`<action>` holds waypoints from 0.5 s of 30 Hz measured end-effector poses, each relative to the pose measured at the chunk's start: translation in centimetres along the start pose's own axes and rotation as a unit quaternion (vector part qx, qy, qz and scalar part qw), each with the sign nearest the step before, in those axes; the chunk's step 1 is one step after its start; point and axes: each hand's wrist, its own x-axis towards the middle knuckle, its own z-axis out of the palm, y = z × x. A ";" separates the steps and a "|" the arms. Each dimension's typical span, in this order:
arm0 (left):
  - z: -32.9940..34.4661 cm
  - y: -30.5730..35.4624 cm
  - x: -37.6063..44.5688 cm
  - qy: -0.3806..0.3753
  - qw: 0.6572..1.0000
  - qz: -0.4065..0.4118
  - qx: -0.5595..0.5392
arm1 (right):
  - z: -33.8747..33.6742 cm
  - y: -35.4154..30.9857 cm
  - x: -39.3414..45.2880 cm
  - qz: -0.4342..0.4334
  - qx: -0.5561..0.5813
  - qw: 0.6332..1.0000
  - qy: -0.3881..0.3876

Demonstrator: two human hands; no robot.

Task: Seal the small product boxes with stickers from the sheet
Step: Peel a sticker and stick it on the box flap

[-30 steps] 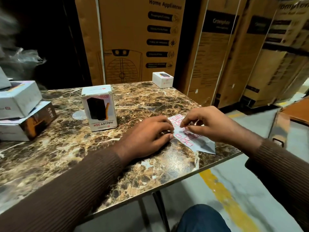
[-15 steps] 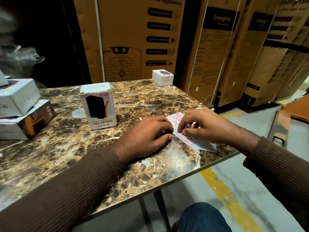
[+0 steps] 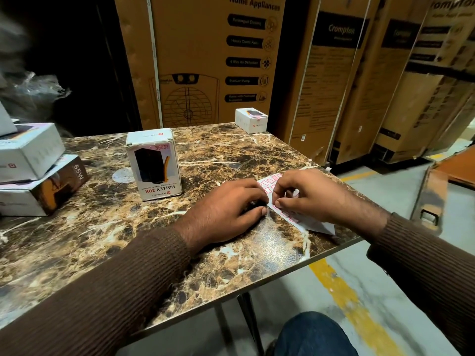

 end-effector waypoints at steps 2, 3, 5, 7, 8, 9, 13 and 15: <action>0.0 0.0 0.0 0.000 1.000 0.000 -0.001 | 0.4 -0.1 0.1 -0.010 -0.021 1.000 -0.001; 0.0 0.0 0.0 -0.001 1.000 -0.001 -0.001 | 0.6 -0.2 0.0 -0.012 -0.033 0.999 -0.002; 0.0 0.0 0.0 -0.002 1.000 -0.003 -0.001 | 0.7 -0.3 -0.1 -0.017 -0.056 0.998 -0.002; 0.0 0.0 0.0 -0.004 1.000 -0.005 -0.003 | 0.5 -0.3 -0.1 -0.021 -0.058 0.998 -0.007; 0.0 0.0 0.0 -0.005 1.000 -0.006 -0.005 | 0.4 -0.3 -0.2 -0.022 -0.053 0.998 -0.012; 0.0 0.0 0.0 -0.005 1.000 -0.007 -0.005 | 0.2 -0.3 -0.2 -0.023 -0.049 0.998 -0.018; -0.2 0.0 0.0 -0.002 1.000 -0.009 -0.007 | -0.1 -0.3 -0.5 -0.027 -0.034 0.999 -0.025; -0.2 0.0 0.0 -0.002 1.000 -0.011 -0.007 | -0.3 -0.2 -0.7 -0.023 -0.019 0.999 -0.025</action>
